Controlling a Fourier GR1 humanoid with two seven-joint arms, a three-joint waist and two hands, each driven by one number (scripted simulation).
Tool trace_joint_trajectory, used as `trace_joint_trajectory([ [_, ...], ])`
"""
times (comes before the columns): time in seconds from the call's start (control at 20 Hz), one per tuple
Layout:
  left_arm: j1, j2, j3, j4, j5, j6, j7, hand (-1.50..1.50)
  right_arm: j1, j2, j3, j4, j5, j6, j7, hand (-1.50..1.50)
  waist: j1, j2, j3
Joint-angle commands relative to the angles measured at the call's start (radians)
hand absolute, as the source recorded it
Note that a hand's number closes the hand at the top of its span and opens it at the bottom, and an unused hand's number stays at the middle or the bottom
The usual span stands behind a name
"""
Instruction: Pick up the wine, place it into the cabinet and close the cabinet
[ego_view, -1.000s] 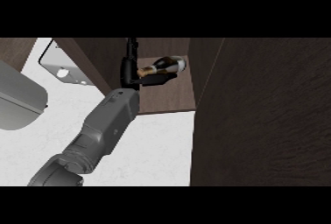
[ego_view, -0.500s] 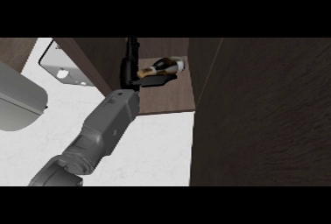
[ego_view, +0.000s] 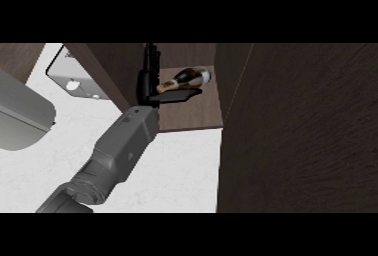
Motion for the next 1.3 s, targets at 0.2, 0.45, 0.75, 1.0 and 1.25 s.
trace_joint_trajectory([
  [0.2,0.211,0.002,-0.202,-0.184,0.154,0.030,0.037,-1.50,-0.027,-0.016,-0.046,-0.023,-0.009,-0.021,0.021,-1.50,0.033,-0.010,-0.001],
  [0.45,0.332,0.002,-0.433,-0.453,0.260,0.232,0.081,-1.50,0.028,-0.044,-0.079,-0.080,-0.066,0.001,0.029,-1.50,0.047,-0.008,-0.001],
  [0.75,0.467,0.002,-0.617,-0.769,0.252,0.448,0.113,-1.50,0.048,-0.049,-0.083,-0.121,-0.050,-0.021,0.058,-1.50,0.071,-0.012,0.000],
  [1.0,0.619,0.002,-0.669,-0.974,0.151,0.520,0.125,-1.50,0.023,-0.043,-0.094,-0.046,-0.043,-0.021,0.009,-1.50,0.084,-0.009,0.000],
  [1.25,0.758,0.046,-0.716,-1.184,0.081,0.571,0.191,-1.50,0.010,-0.038,-0.061,-0.110,-0.004,-0.063,0.064,-1.50,0.084,-0.009,-0.001],
])
